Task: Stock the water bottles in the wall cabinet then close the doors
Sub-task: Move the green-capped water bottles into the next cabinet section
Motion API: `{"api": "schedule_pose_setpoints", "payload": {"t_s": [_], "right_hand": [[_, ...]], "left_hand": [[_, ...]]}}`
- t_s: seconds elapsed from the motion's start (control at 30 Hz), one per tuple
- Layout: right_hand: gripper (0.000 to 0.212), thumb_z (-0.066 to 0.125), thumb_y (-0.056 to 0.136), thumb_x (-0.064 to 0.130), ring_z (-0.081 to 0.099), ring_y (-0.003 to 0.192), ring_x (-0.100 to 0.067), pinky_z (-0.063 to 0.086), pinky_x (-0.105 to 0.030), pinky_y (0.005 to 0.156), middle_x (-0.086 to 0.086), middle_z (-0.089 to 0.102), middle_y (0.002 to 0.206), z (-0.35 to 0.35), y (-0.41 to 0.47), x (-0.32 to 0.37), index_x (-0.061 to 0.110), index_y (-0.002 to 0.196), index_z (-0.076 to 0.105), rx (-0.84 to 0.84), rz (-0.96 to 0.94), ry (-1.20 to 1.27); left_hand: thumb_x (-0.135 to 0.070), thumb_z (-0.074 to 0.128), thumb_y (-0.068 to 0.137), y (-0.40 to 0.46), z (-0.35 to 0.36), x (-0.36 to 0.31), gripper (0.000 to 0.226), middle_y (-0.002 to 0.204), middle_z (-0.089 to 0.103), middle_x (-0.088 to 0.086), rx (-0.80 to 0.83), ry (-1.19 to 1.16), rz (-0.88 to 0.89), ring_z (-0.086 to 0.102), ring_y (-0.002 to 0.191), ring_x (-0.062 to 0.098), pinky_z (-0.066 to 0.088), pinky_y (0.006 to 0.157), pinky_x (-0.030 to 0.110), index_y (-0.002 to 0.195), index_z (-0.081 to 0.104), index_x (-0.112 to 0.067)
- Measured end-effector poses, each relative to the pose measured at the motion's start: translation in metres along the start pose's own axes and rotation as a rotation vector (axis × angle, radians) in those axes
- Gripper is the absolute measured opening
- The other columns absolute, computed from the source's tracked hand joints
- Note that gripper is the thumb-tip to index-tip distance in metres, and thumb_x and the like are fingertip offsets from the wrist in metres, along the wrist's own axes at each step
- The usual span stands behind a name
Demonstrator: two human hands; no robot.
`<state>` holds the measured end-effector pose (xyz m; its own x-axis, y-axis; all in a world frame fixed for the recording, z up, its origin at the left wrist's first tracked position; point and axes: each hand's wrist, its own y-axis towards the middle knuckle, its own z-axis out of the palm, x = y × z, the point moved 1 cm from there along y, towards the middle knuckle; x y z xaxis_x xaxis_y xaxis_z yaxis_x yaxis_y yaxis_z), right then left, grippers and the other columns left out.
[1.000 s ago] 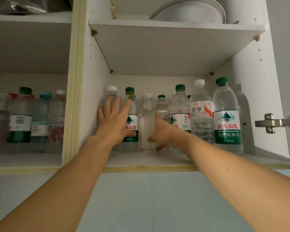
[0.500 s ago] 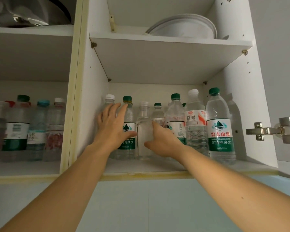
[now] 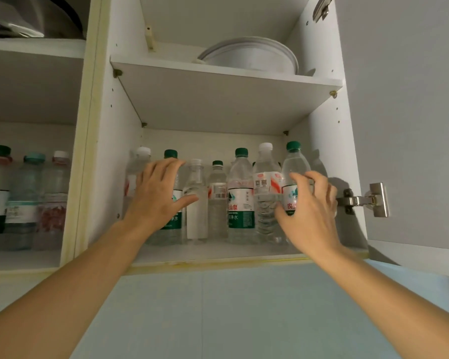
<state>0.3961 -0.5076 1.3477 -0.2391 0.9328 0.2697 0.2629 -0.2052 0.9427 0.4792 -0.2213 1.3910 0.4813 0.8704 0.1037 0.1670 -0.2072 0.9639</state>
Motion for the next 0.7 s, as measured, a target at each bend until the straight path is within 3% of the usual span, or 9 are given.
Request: {"api": "schedule_pose_setpoints", "payload": {"t_s": [0.1, 0.17, 0.3, 0.43, 0.5, 0.57, 0.63, 0.7], "right_hand": [[0.097, 0.078, 0.081, 0.048, 0.023, 0.142, -0.040, 0.032, -0.057, 0.113, -0.013, 0.020, 0.156, 0.003, -0.005, -0.020, 0.022, 0.156, 0.022, 0.093, 0.155, 0.028], [0.111, 0.079, 0.077, 0.057, 0.030, 0.140, -0.040, 0.039, -0.057, 0.108, -0.010, 0.022, 0.155, 0.007, -0.007, -0.027, 0.025, 0.158, 0.010, 0.113, 0.236, 0.118], [0.113, 0.073, 0.076, 0.069, 0.053, 0.125, -0.038, 0.051, -0.052, 0.086, -0.011, 0.035, 0.149, 0.011, -0.006, -0.029, 0.037, 0.155, -0.001, 0.134, 0.233, 0.119], [0.119, 0.072, 0.074, 0.072, 0.059, 0.117, -0.038, 0.049, -0.046, 0.075, -0.011, 0.039, 0.146, 0.013, -0.007, -0.028, 0.038, 0.154, -0.010, 0.186, 0.228, 0.088], [0.116, 0.070, 0.078, 0.071, 0.060, 0.114, -0.036, 0.047, -0.043, 0.073, -0.010, 0.041, 0.141, 0.012, -0.007, -0.028, 0.038, 0.154, -0.012, 0.206, 0.226, 0.092], [0.097, 0.060, 0.091, 0.062, 0.061, 0.108, -0.034, 0.053, -0.046, 0.075, -0.010, 0.044, 0.136, 0.011, -0.006, -0.029, 0.037, 0.155, -0.009, 0.199, 0.232, 0.119], [0.079, 0.048, 0.102, 0.049, 0.061, 0.102, -0.032, 0.054, -0.047, 0.073, -0.011, 0.046, 0.131, 0.011, -0.006, -0.030, 0.033, 0.156, -0.006, 0.173, 0.231, 0.104], [0.074, 0.044, 0.105, 0.043, 0.060, 0.104, -0.033, 0.050, -0.044, 0.070, -0.012, 0.046, 0.129, 0.013, -0.006, -0.031, 0.028, 0.157, -0.006, 0.149, 0.217, 0.057]], "left_hand": [[-0.061, 0.066, 0.084, 0.000, 0.004, -0.005, 0.082, 0.149, 0.045, 0.009, 0.050, -0.032, 0.013, 0.035, 0.137, 0.028, 0.033, 0.110, 0.048, 0.148, 0.043, -0.015], [-0.060, 0.065, 0.085, 0.002, 0.006, -0.009, 0.081, 0.148, 0.045, 0.009, 0.071, -0.055, 0.037, 0.035, 0.137, 0.028, 0.032, 0.112, 0.047, 0.148, 0.043, -0.014], [-0.061, 0.066, 0.084, 0.015, 0.009, -0.032, 0.081, 0.145, 0.046, 0.005, 0.026, -0.223, 0.003, 0.041, 0.133, 0.023, 0.038, 0.108, 0.042, 0.147, 0.042, -0.016], [-0.068, 0.068, 0.078, 0.033, 0.026, -0.074, 0.095, 0.152, 0.041, 0.002, 0.166, -0.368, -0.054, 0.044, 0.136, 0.022, 0.044, 0.109, 0.049, 0.153, 0.030, -0.024], [-0.071, 0.071, 0.072, 0.042, 0.038, -0.089, 0.108, 0.157, 0.036, 0.004, 0.244, -0.403, -0.132, 0.041, 0.140, 0.025, 0.042, 0.111, 0.053, 0.156, 0.023, -0.024], [-0.068, 0.076, 0.070, 0.048, 0.050, -0.098, 0.116, 0.159, 0.034, 0.007, 0.313, -0.498, -0.240, 0.040, 0.141, 0.027, 0.041, 0.112, 0.051, 0.158, 0.017, -0.022], [-0.060, 0.081, 0.072, 0.049, 0.062, -0.101, 0.114, 0.156, 0.039, 0.008, 0.363, -0.580, -0.321, 0.046, 0.137, 0.028, 0.042, 0.107, 0.044, 0.157, 0.017, -0.021], [-0.053, 0.083, 0.075, 0.047, 0.070, -0.101, 0.106, 0.151, 0.046, 0.005, 0.386, -0.645, -0.376, 0.054, 0.127, 0.023, 0.043, 0.097, 0.034, 0.154, 0.021, -0.020]]}}
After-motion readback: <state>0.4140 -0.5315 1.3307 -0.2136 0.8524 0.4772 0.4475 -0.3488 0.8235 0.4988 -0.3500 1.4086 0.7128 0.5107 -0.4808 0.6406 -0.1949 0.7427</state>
